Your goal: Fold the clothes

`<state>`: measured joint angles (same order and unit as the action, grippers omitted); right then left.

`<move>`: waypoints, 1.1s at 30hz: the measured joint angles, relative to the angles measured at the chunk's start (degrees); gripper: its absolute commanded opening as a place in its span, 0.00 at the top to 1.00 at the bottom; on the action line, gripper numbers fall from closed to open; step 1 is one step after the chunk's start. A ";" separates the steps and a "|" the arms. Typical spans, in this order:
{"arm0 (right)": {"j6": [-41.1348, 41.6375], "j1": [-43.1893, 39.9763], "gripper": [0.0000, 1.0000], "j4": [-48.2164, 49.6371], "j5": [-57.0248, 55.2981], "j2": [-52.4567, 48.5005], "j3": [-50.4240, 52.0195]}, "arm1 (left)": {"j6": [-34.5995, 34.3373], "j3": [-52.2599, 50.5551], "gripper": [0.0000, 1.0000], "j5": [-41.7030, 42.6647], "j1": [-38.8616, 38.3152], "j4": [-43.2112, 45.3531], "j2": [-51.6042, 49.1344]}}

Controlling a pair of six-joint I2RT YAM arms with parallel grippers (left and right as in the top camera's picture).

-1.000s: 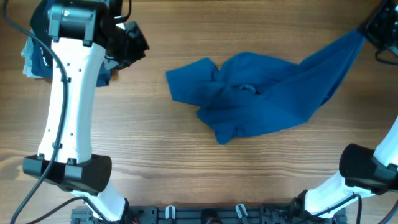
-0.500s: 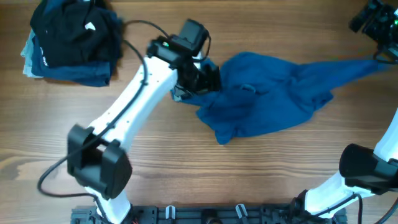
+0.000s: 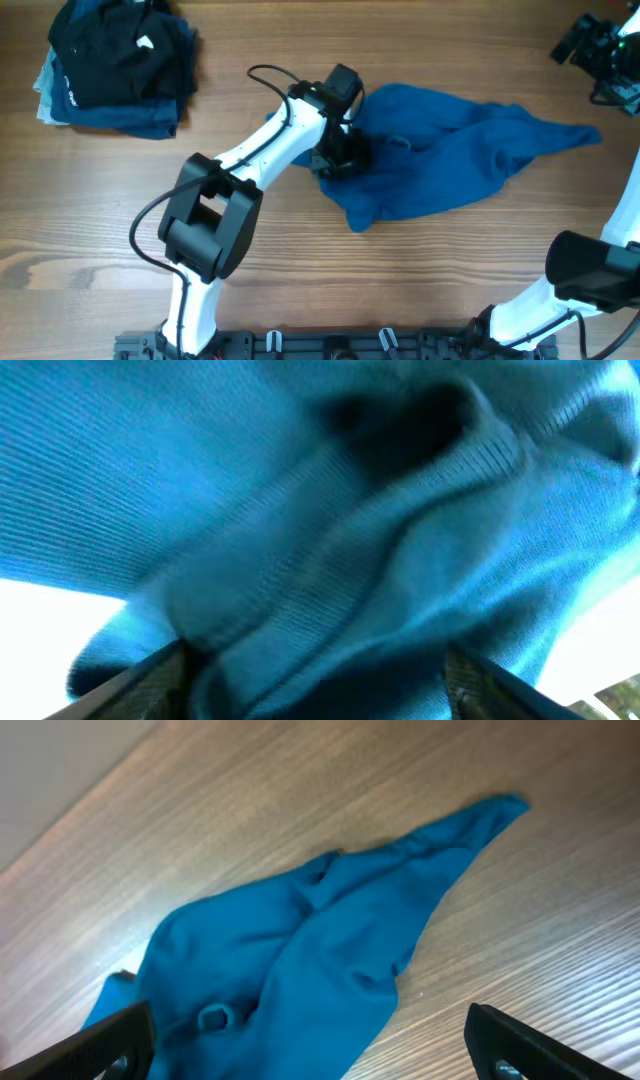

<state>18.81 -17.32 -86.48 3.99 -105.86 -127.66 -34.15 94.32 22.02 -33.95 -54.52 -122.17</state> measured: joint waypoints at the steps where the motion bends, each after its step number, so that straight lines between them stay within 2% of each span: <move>1: 0.00 0.00 0.00 0.04 -0.02 0.00 0.52 | 0.17 0.00 0.67 0.22 -0.57 0.00 0.00; 4: 0.00 0.00 0.01 0.02 0.00 0.00 1.20 | 0.39 0.00 0.96 0.42 -1.46 -0.07 0.00; 10: 0.00 0.00 0.01 -0.02 0.04 0.00 1.20 | 0.83 0.02 0.96 0.42 -1.33 -2.73 0.00; 13: 0.02 0.00 0.01 -0.94 0.07 0.00 1.20 | 0.83 0.02 0.96 0.55 -0.17 -10.97 0.96; 17: 0.22 0.00 0.01 -1.57 0.07 0.00 1.20 | 0.81 -0.42 0.96 0.55 4.13 -22.12 10.78; 22: 0.42 0.00 0.00 -2.12 0.07 0.00 1.20 | 0.81 -0.39 0.96 0.04 4.59 -26.38 24.76; 26: 0.39 0.00 0.00 -3.76 0.09 0.00 1.20 | 0.68 -0.39 0.96 -3.58 4.55 -34.49 31.17; 29: 0.15 0.00 0.00 -5.49 0.09 0.00 1.22 | 0.33 -0.42 0.96 -6.60 4.55 -38.80 31.93; 33: 0.11 0.00 0.01 -5.49 0.52 0.00 4.20 | -5.38 -0.42 0.91 -15.91 4.57 -41.70 31.93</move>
<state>18.92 -17.32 -91.96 4.51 -105.86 -123.46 -39.53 93.91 6.11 -29.39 -96.23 -90.24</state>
